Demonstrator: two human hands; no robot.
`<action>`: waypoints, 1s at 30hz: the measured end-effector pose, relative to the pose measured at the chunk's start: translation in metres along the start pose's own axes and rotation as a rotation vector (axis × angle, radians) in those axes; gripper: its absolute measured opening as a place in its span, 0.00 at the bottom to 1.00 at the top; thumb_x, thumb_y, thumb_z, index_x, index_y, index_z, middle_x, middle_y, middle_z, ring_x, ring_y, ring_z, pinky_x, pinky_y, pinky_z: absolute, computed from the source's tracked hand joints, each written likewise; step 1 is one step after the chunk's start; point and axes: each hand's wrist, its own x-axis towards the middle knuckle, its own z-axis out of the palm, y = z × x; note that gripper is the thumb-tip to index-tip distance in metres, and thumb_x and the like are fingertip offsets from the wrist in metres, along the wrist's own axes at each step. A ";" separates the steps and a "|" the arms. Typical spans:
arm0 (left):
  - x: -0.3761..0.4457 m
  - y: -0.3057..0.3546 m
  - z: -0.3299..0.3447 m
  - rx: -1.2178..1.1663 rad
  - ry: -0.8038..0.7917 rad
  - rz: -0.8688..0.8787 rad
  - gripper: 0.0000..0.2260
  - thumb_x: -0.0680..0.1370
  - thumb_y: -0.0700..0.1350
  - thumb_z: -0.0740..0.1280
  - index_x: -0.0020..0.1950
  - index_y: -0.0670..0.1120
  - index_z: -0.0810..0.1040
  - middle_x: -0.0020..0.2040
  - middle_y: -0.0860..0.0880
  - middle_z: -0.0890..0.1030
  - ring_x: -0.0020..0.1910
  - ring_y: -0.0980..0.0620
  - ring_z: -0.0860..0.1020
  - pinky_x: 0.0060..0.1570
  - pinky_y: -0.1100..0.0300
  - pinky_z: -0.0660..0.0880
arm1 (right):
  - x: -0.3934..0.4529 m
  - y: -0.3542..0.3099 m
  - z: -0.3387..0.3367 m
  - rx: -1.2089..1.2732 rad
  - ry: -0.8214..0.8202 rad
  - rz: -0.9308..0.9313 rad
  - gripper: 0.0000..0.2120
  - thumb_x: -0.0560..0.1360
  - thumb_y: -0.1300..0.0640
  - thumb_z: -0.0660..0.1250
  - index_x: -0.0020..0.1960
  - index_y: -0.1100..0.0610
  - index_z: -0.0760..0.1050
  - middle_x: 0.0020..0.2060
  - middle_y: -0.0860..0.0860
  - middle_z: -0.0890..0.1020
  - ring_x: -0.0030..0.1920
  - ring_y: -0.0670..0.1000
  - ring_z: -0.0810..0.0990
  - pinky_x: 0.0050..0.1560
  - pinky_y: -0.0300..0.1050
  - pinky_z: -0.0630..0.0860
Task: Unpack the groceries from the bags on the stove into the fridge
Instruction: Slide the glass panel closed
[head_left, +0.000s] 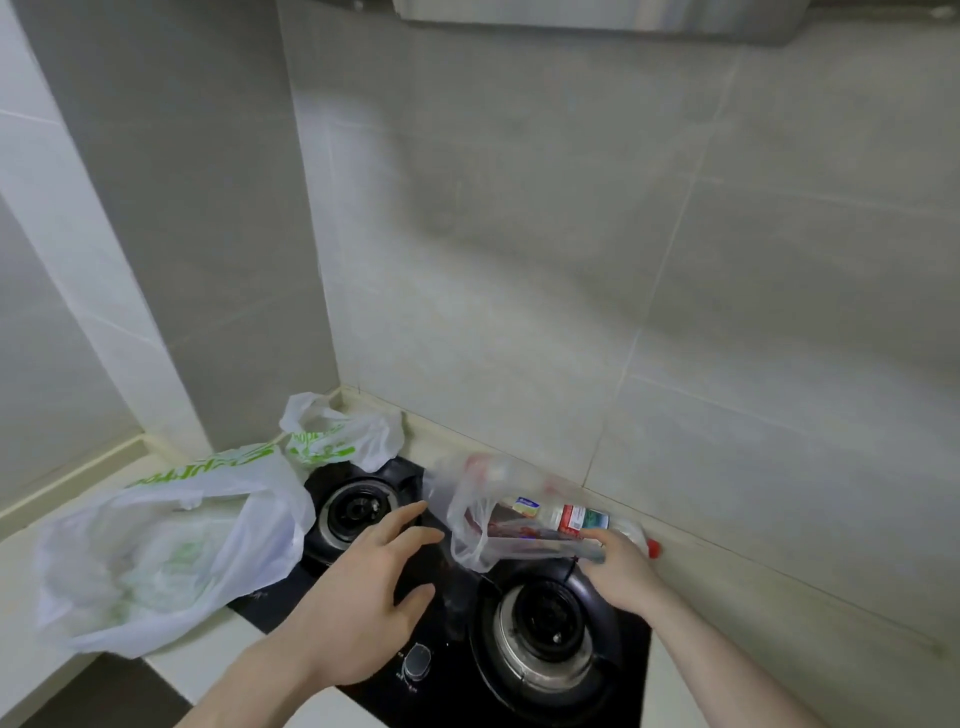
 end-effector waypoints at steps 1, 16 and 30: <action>0.001 -0.002 0.000 0.003 0.000 -0.002 0.24 0.81 0.53 0.65 0.77 0.61 0.66 0.80 0.67 0.52 0.79 0.62 0.57 0.73 0.70 0.55 | 0.023 0.013 0.007 -0.017 -0.023 0.014 0.23 0.76 0.53 0.66 0.70 0.49 0.77 0.67 0.47 0.80 0.67 0.52 0.78 0.64 0.39 0.72; -0.011 -0.047 -0.004 0.065 0.042 -0.114 0.22 0.75 0.64 0.61 0.70 0.69 0.69 0.77 0.74 0.53 0.71 0.70 0.65 0.60 0.71 0.69 | 0.182 0.086 0.066 -0.260 -0.096 0.156 0.27 0.74 0.45 0.59 0.73 0.41 0.68 0.69 0.48 0.78 0.66 0.54 0.77 0.65 0.50 0.75; 0.012 -0.048 0.011 0.056 -0.020 -0.149 0.26 0.69 0.69 0.52 0.67 0.73 0.67 0.74 0.77 0.53 0.66 0.73 0.66 0.55 0.81 0.61 | 0.148 0.069 0.034 -0.452 0.092 0.329 0.33 0.74 0.46 0.69 0.74 0.55 0.65 0.72 0.54 0.73 0.73 0.56 0.71 0.71 0.49 0.69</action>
